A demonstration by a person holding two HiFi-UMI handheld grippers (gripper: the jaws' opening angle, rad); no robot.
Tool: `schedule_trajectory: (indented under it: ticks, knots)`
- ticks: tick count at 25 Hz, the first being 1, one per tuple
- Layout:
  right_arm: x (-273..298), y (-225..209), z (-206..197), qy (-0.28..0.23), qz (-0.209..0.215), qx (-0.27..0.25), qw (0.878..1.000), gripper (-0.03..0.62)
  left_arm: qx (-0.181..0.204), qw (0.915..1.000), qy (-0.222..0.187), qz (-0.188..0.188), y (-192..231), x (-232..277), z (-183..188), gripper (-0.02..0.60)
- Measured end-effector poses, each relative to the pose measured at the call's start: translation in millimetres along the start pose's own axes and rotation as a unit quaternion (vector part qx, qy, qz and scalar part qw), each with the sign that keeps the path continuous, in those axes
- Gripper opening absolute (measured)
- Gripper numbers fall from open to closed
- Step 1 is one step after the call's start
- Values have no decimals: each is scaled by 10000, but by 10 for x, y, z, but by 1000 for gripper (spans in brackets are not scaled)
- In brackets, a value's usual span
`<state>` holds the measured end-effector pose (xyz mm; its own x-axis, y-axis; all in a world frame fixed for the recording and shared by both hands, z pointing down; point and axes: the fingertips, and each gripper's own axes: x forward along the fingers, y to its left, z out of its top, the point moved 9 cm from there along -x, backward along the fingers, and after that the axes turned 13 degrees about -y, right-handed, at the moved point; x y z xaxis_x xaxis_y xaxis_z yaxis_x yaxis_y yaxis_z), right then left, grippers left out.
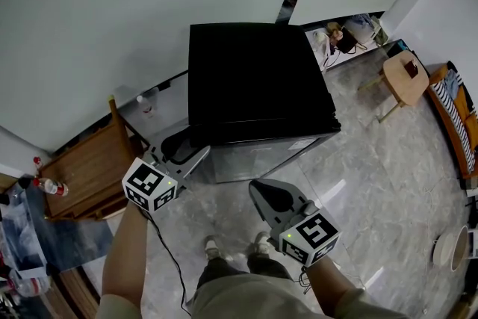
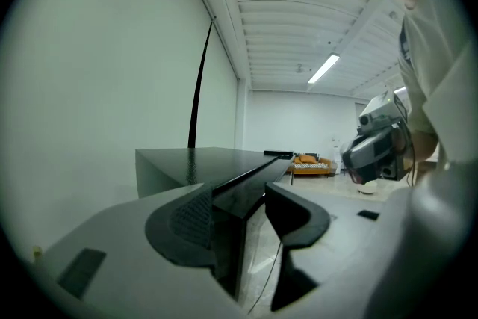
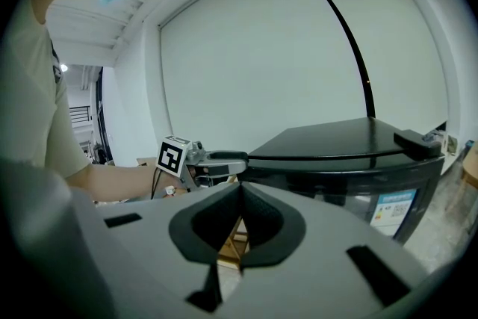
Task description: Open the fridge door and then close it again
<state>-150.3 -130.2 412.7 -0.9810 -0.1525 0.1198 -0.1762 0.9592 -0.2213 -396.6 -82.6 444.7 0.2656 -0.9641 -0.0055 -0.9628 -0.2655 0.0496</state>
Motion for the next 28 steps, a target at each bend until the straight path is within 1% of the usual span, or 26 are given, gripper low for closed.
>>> schedule_trajectory:
  ticks: [4, 13, 24, 28]
  knots:
    - [-11, 19, -48, 21, 38, 15, 10000, -3, -64, 10000, 36, 44, -7, -6, -6, 219]
    - [-98, -2, -50, 55, -7, 56, 10000, -3, -130, 9997, -71, 197, -41, -12, -14, 219]
    - [-156, 18, -67, 90, -30, 87, 9999, -3, -95, 9994, -27, 337, -79, -14, -18, 221]
    - [-200, 4, -73, 98, -77, 76, 9999, -3, -116, 9989, -103, 443, -103, -12, -19, 225]
